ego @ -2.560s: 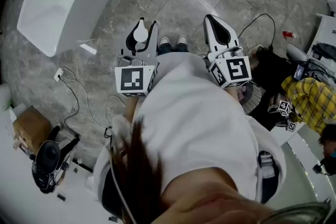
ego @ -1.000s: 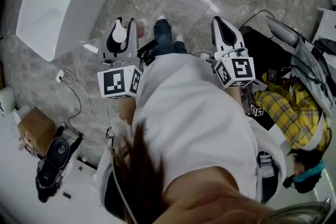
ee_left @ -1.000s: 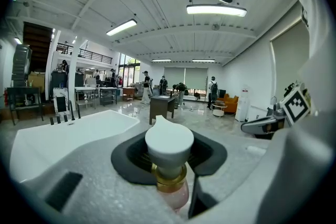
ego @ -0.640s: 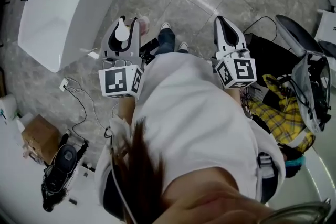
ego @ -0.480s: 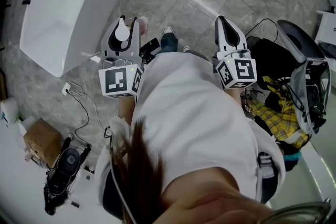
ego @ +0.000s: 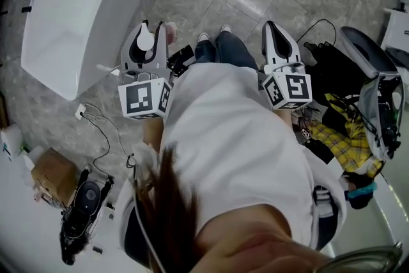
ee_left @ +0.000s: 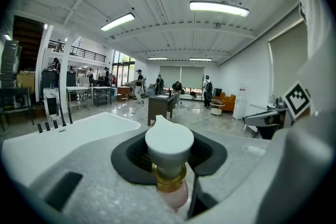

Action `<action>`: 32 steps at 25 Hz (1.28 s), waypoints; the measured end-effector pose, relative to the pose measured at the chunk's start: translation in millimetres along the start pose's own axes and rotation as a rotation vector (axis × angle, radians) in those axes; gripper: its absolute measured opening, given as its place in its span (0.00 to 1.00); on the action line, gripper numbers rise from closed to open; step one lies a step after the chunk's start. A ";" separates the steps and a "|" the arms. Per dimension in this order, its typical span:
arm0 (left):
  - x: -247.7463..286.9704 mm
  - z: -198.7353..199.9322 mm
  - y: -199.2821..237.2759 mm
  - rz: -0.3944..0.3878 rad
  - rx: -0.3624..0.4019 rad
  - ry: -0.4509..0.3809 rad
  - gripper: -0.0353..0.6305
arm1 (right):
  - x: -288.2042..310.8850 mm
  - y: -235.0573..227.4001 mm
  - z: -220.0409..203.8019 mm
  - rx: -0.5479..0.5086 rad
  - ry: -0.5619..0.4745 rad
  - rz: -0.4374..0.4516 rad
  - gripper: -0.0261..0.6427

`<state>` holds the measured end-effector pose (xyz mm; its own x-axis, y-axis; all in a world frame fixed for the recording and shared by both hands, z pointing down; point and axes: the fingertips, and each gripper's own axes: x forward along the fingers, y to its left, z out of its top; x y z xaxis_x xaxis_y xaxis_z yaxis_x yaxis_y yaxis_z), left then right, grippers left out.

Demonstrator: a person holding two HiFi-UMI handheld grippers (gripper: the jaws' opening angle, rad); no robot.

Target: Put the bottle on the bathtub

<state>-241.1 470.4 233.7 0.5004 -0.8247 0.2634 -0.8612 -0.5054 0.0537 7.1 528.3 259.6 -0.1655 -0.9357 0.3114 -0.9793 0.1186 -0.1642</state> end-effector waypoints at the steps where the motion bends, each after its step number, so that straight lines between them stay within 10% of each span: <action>1: 1.5 -0.8 -2.9 -0.002 -0.003 0.004 0.27 | -0.5 -2.9 -1.2 0.002 0.006 -0.001 0.06; 24: 195.2 62.9 3.0 0.180 -0.061 -0.059 0.27 | 171.0 -142.1 72.1 0.006 0.057 0.174 0.06; 32: 190.3 85.3 -25.2 0.182 -0.045 -0.078 0.27 | 153.1 -164.5 78.1 0.025 0.071 0.187 0.06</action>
<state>-116.5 304.6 200.3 0.3403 -0.9195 0.1969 -0.9402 -0.3361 0.0554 152.0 339.6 261.2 -0.3527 -0.8726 0.3380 -0.9277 0.2787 -0.2485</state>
